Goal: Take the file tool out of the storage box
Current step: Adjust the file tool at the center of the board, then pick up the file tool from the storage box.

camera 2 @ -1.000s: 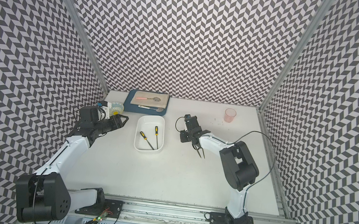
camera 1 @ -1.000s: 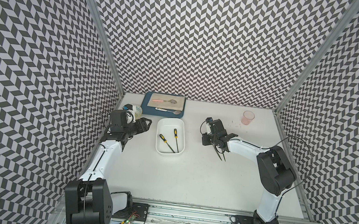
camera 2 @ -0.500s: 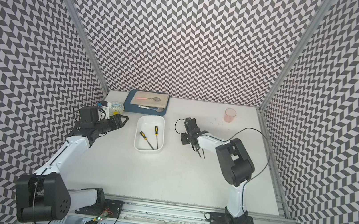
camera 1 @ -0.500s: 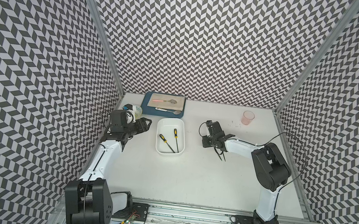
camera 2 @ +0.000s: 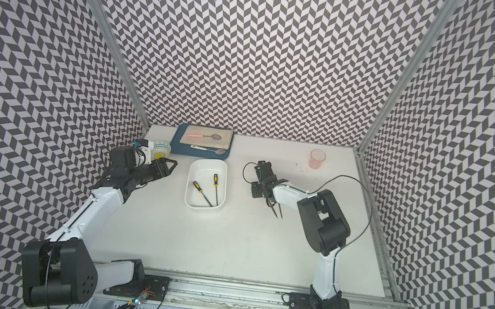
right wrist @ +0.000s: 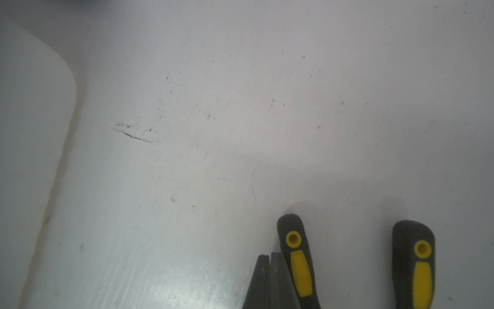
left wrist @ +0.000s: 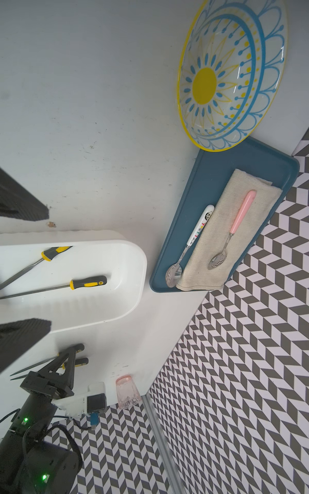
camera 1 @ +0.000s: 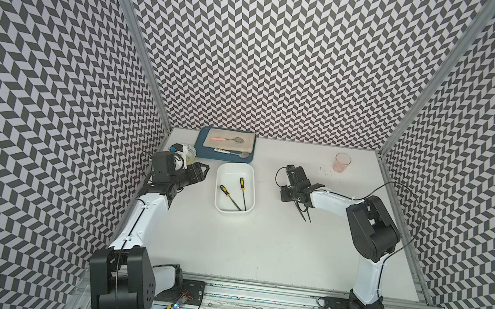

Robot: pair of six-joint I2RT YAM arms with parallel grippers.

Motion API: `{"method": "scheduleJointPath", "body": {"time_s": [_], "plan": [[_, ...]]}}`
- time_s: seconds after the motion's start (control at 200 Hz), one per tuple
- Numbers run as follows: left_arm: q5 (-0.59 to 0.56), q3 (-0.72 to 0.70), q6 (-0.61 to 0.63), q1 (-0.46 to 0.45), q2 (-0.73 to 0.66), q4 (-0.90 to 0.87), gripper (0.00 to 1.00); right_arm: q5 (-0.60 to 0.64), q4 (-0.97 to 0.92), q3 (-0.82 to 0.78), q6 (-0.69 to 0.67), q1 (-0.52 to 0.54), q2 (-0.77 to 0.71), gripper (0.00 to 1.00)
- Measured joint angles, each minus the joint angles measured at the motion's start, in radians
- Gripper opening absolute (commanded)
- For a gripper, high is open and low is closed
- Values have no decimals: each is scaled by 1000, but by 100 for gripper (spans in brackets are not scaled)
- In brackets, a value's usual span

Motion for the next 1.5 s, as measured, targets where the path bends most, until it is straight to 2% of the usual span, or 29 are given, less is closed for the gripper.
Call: {"method": "scheduleJointPath", "body": {"time_s": [0.561,0.846,1.041,1.242,1.497], "plan": [[0,0,0,0,0,0,63,12,8,0,1,-14,2,0],[-6,0,0,0,0,0,63,10,18,0,-4,44,-61,27],[-14,0,0,0,0,0,63,-27,43,66,-10,146,-133,39],[-31,0,1,0,0,0,63,-79,73,174,-37,244,-104,46],[-40,0,1,0,-1,0,63,-150,82,302,-125,331,71,49]]}}
